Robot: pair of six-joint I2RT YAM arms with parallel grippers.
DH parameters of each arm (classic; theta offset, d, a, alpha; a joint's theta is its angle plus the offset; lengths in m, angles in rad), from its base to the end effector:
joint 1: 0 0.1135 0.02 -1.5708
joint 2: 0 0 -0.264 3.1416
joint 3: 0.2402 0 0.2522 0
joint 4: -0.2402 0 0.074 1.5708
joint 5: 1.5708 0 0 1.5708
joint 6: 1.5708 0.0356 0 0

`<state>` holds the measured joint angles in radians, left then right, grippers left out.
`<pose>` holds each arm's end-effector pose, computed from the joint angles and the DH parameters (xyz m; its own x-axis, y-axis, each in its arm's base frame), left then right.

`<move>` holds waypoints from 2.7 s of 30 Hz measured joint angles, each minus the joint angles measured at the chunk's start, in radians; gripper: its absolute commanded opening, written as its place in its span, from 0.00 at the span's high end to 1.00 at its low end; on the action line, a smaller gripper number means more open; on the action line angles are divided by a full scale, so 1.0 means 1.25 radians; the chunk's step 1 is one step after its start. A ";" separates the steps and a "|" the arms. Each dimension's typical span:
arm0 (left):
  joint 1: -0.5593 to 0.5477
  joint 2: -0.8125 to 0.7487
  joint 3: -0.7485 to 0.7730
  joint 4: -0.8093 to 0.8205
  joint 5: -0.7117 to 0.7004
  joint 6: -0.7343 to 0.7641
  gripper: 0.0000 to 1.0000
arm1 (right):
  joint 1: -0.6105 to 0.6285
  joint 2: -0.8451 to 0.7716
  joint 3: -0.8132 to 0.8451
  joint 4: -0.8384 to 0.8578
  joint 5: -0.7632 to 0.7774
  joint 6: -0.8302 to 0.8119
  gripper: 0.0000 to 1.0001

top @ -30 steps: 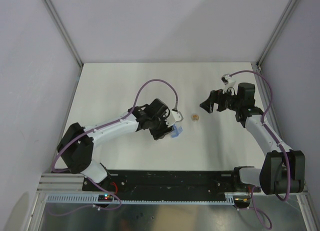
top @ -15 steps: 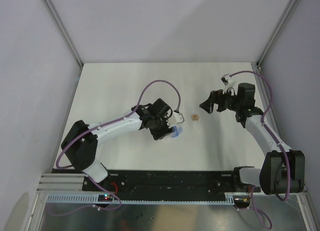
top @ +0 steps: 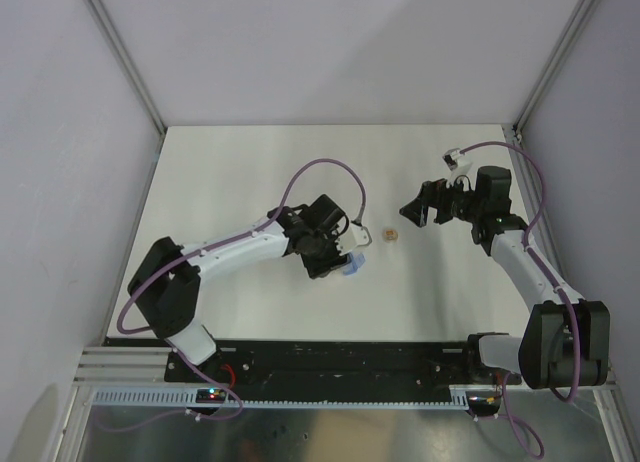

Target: Sort the pills into containers

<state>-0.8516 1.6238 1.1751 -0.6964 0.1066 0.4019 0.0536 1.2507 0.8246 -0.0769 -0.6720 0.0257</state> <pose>0.2118 -0.2477 0.2253 -0.2482 0.8739 -0.4180 0.9498 0.3044 0.0724 0.2724 0.0368 0.2684 -0.4963 -0.0065 -0.8681 -0.5740 0.7527 0.3225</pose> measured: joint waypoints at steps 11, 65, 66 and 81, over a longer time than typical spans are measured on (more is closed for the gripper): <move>-0.003 0.025 0.040 -0.035 -0.006 0.016 1.00 | -0.003 0.000 0.000 0.000 -0.012 0.000 0.01; 0.020 -0.156 -0.184 0.247 0.016 -0.028 1.00 | 0.007 0.000 -0.012 0.018 -0.059 0.014 0.00; 0.023 -0.164 -0.196 0.262 0.019 -0.030 1.00 | 0.013 0.000 -0.013 0.018 -0.063 0.012 0.00; 0.065 -0.349 -0.439 0.553 0.058 -0.064 1.00 | 0.146 0.063 0.037 -0.092 -0.185 -0.086 0.01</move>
<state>-0.7704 1.1873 0.6266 -0.0051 0.1787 0.3222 0.2359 1.3293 0.8707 -0.1925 -0.9035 -0.0822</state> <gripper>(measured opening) 0.572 0.993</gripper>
